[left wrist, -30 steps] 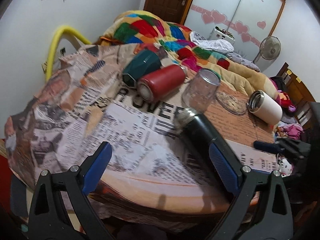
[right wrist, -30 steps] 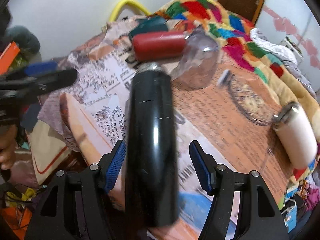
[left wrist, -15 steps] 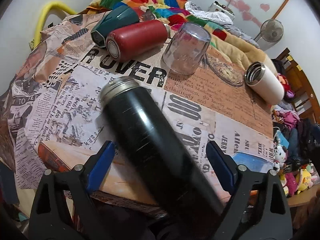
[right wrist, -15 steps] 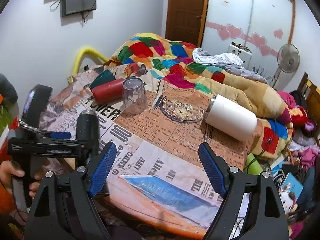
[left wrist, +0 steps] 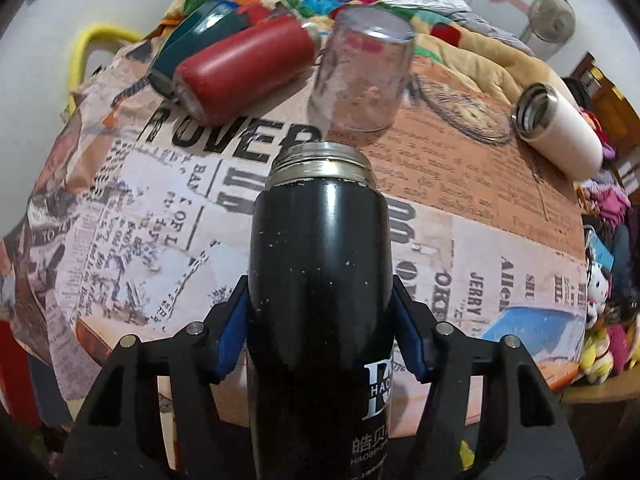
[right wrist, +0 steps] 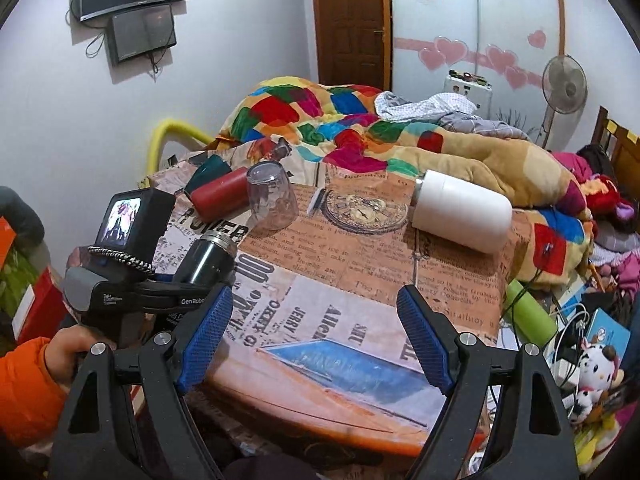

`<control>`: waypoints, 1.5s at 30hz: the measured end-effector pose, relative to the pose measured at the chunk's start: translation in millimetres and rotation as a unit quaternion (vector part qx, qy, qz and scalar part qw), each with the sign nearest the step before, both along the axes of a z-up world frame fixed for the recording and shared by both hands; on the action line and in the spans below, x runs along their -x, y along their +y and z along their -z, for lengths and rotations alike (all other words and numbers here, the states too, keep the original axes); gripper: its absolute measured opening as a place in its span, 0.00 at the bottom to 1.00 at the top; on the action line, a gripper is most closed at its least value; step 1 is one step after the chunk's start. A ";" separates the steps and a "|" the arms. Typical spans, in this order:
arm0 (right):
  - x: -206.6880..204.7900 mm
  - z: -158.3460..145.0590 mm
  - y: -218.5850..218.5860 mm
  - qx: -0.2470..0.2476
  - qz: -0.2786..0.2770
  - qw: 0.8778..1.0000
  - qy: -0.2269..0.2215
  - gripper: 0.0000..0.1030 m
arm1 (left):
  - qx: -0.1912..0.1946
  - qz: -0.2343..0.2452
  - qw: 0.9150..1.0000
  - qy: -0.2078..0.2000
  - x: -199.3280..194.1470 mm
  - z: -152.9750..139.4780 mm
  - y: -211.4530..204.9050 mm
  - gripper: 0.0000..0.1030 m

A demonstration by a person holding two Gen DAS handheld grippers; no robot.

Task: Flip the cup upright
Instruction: 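Grasp the thermos body with the left gripper while the right gripper releases it, then rotate the thermos open end up with the left gripper and lower it onto the bed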

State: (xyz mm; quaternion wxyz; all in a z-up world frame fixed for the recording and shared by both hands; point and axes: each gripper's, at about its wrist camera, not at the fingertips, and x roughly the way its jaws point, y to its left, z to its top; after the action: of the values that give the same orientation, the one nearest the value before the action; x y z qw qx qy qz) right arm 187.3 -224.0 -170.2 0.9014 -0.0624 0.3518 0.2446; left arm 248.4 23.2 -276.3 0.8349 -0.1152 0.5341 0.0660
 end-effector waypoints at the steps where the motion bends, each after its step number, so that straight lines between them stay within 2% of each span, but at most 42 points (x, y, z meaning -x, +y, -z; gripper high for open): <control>1: 0.0 -0.5 -2.0 -0.001 0.003 1.000 0.001 0.80 | -0.005 0.004 1.000 -0.008 2.6 -4.0 -1.5 0.62; 8: -0.8 -7.0 -10.3 -0.009 0.017 1.000 -0.001 0.80 | -0.039 0.033 0.995 -0.091 31.0 -59.4 -14.0 0.62; 14: -1.1 -12.3 -10.8 -0.014 0.024 1.000 -0.011 0.80 | -0.059 0.063 0.984 -0.155 59.6 -104.6 -27.9 0.62; 20: -5.6 -15.2 -11.3 -0.020 0.030 0.999 -0.013 0.80 | -0.075 0.079 0.972 -0.207 53.9 -136.8 -42.6 0.62; 27: -13.5 -15.7 -13.7 -0.021 0.041 0.999 -0.018 0.80 | -0.067 0.083 0.968 -0.228 6.9 -147.5 -45.7 0.62; 33: -18.7 -13.7 -15.7 -0.018 0.046 0.999 -0.015 0.80 | -0.068 0.095 0.970 -0.215 -18.4 -133.5 -49.1 0.62; 40: -20.3 -10.6 -14.2 -0.010 0.050 0.999 -0.012 0.80 | -0.064 0.101 0.971 -0.206 -12.4 -118.3 -52.5 0.62; 45: -19.0 -12.1 -14.4 -0.011 0.049 0.999 -0.015 0.80 | -0.070 0.108 0.969 -0.210 -7.7 -117.5 -57.0 0.62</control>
State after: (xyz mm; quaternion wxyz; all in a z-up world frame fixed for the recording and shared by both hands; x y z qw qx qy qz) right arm 206.3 -238.4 -158.1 0.9180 -0.0388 0.3386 0.2026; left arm 256.1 -33.8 -158.8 0.9366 -0.0095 0.3499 -0.0136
